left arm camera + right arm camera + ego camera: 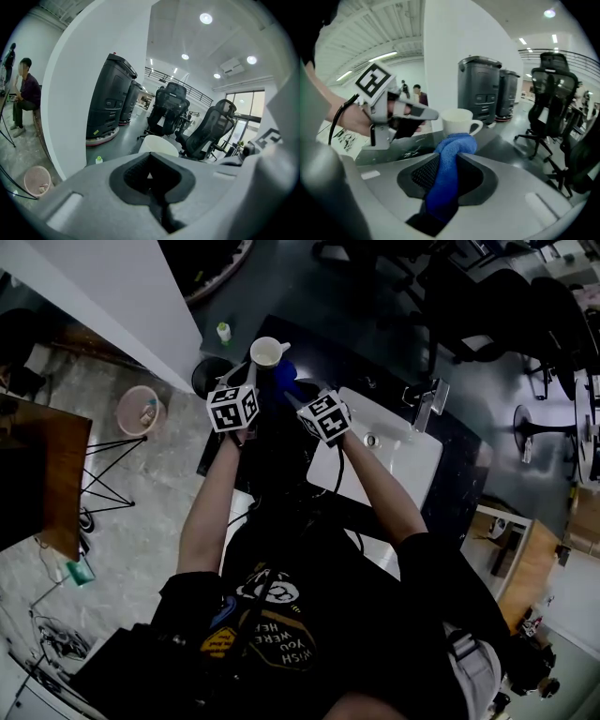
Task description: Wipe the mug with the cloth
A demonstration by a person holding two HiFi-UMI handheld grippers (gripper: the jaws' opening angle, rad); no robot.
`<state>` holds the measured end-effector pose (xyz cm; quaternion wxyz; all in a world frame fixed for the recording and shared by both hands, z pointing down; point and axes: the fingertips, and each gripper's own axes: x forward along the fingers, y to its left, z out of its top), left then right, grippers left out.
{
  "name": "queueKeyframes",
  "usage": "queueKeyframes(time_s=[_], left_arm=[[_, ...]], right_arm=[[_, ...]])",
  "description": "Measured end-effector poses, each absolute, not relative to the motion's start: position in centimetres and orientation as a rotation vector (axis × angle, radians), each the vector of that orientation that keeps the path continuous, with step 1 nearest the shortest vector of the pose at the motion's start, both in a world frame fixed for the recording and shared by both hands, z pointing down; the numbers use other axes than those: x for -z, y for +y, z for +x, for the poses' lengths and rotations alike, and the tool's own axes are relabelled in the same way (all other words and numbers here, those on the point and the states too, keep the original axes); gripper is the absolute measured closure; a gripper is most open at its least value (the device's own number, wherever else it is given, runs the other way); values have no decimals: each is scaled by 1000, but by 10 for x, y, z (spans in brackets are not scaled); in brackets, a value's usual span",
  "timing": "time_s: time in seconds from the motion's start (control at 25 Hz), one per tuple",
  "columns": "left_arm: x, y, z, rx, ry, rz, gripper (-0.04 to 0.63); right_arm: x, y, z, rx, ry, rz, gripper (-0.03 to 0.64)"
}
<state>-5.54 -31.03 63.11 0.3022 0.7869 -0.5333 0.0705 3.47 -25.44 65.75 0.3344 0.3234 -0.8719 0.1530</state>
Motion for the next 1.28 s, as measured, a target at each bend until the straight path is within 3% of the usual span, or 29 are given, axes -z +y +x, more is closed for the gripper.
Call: queueKeyframes(time_s=[0.24, 0.6, 0.84, 0.96, 1.28], left_arm=[[-629, -311, -57, -200, -1416, 2087, 591], [-632, -310, -46, -197, -1423, 2077, 591], [-630, -311, -53, -168, -1448, 2057, 591], [-630, -311, -52, -170, -1445, 2056, 591], [-623, -301, -39, -186, -1425, 2101, 591]], right_arm=[[-608, -326, 72, -409, -2263, 1216, 505], [-664, -218, -4, -312, -2318, 578, 506], [-619, -297, 63, -467, -2335, 1130, 506], [-606, -325, 63, -466, -2325, 1225, 506], [-655, -239, 1, -386, -2351, 724, 506]])
